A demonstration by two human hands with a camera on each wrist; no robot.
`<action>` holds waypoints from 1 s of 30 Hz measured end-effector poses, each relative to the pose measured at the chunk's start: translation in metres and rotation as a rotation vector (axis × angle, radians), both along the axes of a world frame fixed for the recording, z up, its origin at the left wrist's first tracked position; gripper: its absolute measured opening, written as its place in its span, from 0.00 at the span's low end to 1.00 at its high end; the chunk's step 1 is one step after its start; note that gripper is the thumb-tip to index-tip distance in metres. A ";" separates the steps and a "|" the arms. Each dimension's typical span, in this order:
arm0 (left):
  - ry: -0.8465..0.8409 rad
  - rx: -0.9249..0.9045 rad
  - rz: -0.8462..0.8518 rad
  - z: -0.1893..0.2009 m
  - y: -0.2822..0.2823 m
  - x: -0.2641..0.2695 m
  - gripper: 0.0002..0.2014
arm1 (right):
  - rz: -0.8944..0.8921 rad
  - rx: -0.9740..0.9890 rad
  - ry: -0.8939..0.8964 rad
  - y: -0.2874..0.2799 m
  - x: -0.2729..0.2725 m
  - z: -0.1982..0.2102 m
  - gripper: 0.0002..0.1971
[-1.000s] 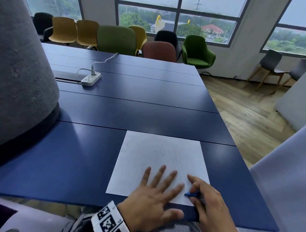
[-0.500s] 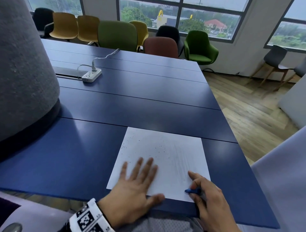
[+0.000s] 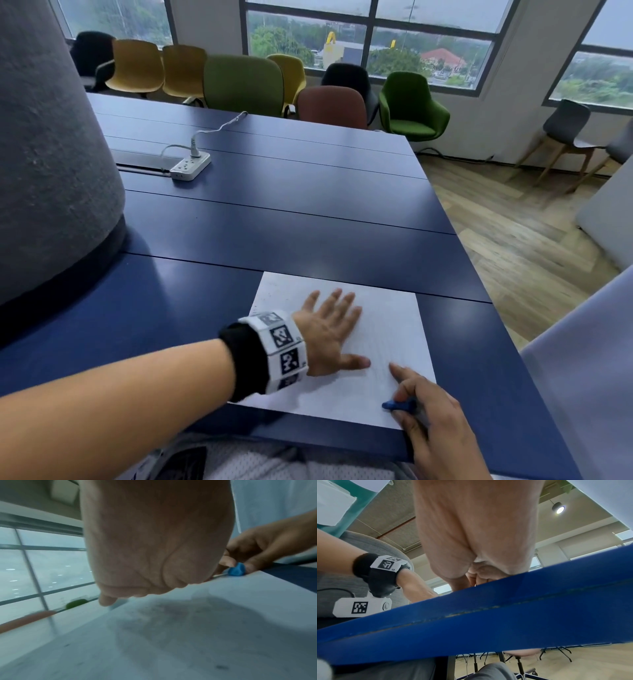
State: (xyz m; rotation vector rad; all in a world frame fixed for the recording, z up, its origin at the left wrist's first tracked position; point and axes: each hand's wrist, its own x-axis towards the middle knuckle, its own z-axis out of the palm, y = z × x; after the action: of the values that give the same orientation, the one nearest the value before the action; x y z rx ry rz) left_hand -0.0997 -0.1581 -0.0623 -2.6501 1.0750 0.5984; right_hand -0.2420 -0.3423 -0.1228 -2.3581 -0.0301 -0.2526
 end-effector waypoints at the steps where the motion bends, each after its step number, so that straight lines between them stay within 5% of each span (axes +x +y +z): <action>1: 0.028 -0.011 -0.061 -0.005 -0.007 -0.006 0.42 | -0.001 -0.004 -0.008 -0.001 0.000 -0.001 0.23; 5: 0.116 -0.073 -0.054 -0.015 -0.007 -0.015 0.40 | -0.012 0.002 -0.006 0.000 0.000 0.001 0.23; 12: 0.110 -0.049 0.497 -0.006 0.035 0.016 0.46 | -0.013 -0.011 -0.031 0.002 -0.001 0.001 0.27; 20: 0.126 -0.101 0.068 -0.015 -0.026 0.003 0.40 | 0.003 0.021 -0.050 -0.001 0.000 0.004 0.20; 28: 0.021 -0.015 0.589 -0.007 0.030 0.026 0.49 | -0.001 0.001 -0.045 0.002 0.001 0.004 0.25; 30: -0.035 0.020 0.606 -0.004 0.029 0.032 0.50 | -0.002 0.010 -0.032 0.002 0.002 0.004 0.25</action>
State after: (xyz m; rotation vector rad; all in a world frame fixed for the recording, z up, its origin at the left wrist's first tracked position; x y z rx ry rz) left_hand -0.0677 -0.1292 -0.0659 -2.9429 0.2305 0.6509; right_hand -0.2405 -0.3400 -0.1183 -2.3440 -0.0421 -0.2900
